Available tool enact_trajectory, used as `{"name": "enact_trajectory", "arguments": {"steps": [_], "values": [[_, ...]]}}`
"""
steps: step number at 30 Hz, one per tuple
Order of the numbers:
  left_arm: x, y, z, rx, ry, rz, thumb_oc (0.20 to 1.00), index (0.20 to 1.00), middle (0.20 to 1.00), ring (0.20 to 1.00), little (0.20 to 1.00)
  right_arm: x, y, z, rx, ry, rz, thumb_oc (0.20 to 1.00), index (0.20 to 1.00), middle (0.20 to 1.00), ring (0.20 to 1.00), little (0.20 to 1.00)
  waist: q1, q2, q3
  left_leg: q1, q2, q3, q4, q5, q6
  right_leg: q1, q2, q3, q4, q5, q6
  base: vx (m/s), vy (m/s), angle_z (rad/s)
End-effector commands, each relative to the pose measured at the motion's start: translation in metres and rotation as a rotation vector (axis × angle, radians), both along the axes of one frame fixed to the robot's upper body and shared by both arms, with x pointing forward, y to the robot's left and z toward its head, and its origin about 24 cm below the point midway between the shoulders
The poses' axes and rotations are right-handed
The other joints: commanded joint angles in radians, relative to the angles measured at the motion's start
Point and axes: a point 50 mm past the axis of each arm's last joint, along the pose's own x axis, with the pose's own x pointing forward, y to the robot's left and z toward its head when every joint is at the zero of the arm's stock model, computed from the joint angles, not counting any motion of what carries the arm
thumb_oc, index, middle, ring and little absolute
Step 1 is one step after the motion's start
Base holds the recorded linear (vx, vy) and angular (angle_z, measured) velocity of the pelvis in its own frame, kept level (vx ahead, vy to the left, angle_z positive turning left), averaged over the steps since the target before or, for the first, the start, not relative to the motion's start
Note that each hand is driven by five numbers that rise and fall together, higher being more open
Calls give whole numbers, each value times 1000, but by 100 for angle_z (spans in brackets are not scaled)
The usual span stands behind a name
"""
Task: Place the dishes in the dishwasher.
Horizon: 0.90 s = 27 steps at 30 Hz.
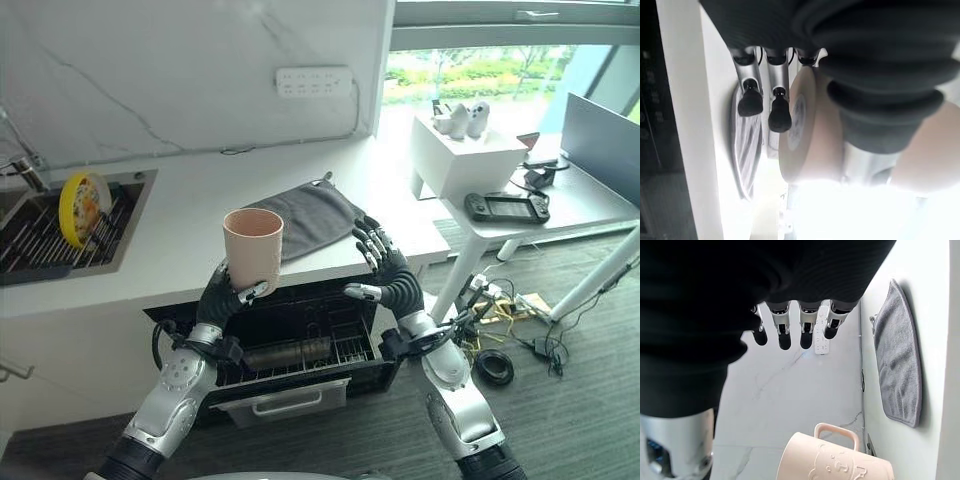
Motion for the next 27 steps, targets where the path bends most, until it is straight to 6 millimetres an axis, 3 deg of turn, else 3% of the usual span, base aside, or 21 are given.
{"name": "enact_trajectory", "arguments": {"steps": [1,7,13,20,27], "values": [[17,-6,48,46,-274,14,200,200,200,200,200,15,5,30,18,-121,-7,1000,1000,1000,1000,1000,12,-20,20,60,10,-37,6,-103,13,36,-15,-76,6,-34,15,15,-23,15],[18,-14,46,39,-267,33,200,200,200,200,200,27,9,23,-88,-59,-68,1000,1000,1000,1000,1000,28,-29,22,59,10,-65,6,-108,11,43,-3,-66,5,-41,5,26,-20,9],[22,-24,48,89,-331,38,200,200,200,200,200,39,27,18,-91,21,-13,1000,1000,1000,1000,1000,38,-33,21,61,13,-76,6,-106,7,51,4,-62,5,-46,-5,17,-26,9],[23,-28,54,118,-385,48,200,200,200,200,200,40,50,11,-28,116,91,1000,1000,1000,1000,1000,42,-29,19,66,16,-79,6,-103,2,59,6,-65,4,-49,-8,3,-5,3],[26,-40,54,114,-360,7,200,200,200,200,200,43,68,20,-23,76,145,1000,1000,1000,1000,1000,50,-26,20,67,15,-85,6,-102,2,64,5,-70,4,-49,-9,0,0,0]]}}
